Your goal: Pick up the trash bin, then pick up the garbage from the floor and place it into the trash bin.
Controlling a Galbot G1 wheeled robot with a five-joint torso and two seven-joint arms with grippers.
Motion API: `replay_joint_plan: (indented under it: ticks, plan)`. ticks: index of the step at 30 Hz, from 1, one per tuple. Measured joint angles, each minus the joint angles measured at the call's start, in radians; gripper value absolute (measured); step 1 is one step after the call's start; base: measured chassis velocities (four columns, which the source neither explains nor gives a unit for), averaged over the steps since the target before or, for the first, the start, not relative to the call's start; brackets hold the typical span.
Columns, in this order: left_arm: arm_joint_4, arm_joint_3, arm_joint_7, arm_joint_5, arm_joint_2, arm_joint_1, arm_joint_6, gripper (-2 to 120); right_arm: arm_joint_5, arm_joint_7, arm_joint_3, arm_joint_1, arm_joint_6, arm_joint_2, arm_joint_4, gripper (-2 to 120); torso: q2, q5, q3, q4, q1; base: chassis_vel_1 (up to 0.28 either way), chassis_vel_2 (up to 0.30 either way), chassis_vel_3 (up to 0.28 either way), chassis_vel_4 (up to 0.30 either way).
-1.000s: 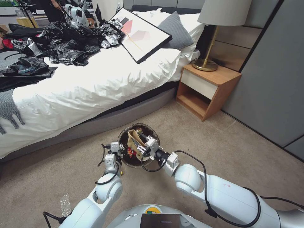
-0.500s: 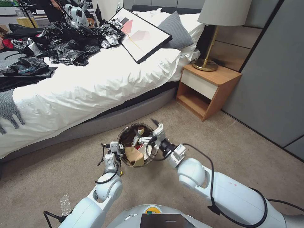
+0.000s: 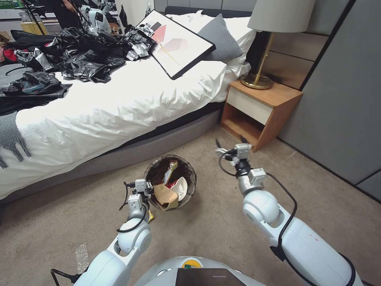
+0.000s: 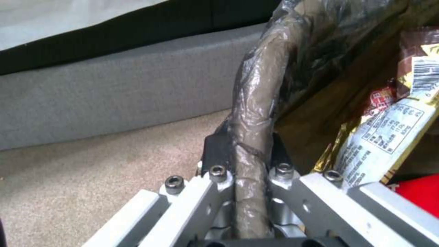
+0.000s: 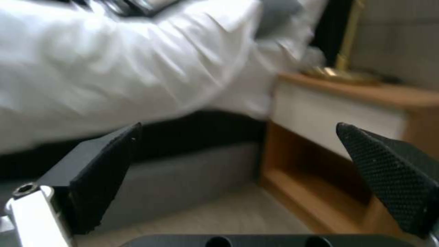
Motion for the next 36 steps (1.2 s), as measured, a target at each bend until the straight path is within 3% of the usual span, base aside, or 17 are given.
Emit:
replay_joint_plan:
  ticks: [2,4,7,16,36]
  plan:
    - [0.0,-0.002,0.0,0.002,0.0,0.004,-0.001,2,-0.012,0.01,0.038,-0.028,-0.002,0.011,-0.013,100,0.0,0.0,0.0,0.0002,0.0,0.0,0.0,0.0,0.0]
    - [-0.002,-0.008,-0.002,0.005,0.006,0.011,-0.004,2,-0.069,0.027,0.16,-0.111,0.002,0.058,-0.076,100,0.0,-0.0006,0.0,0.0007,0.0,0.0,0.0,0.0,0.0]
    - [-0.003,-0.014,-0.01,0.002,0.009,0.01,-0.005,2,-0.115,0.027,0.218,-0.185,0.029,0.1,-0.131,100,0.0,-0.0003,0.0,0.0,0.0,0.0,0.0,0.0,0.0]
    - [-0.01,-0.017,-0.019,-0.01,0.013,0.011,-0.005,2,-0.16,0.024,0.22,-0.226,0.045,0.152,-0.167,100,0.0,-0.0001,0.0,0.0002,0.0,0.0,0.0,0.0,0.0]
    - [-0.012,-0.021,-0.019,-0.014,0.008,0.008,-0.005,2,-0.157,0.022,0.215,-0.207,0.041,0.147,-0.189,100,0.0,-0.0001,0.0,0.0003,0.0,0.015,0.014,0.013,0.013]
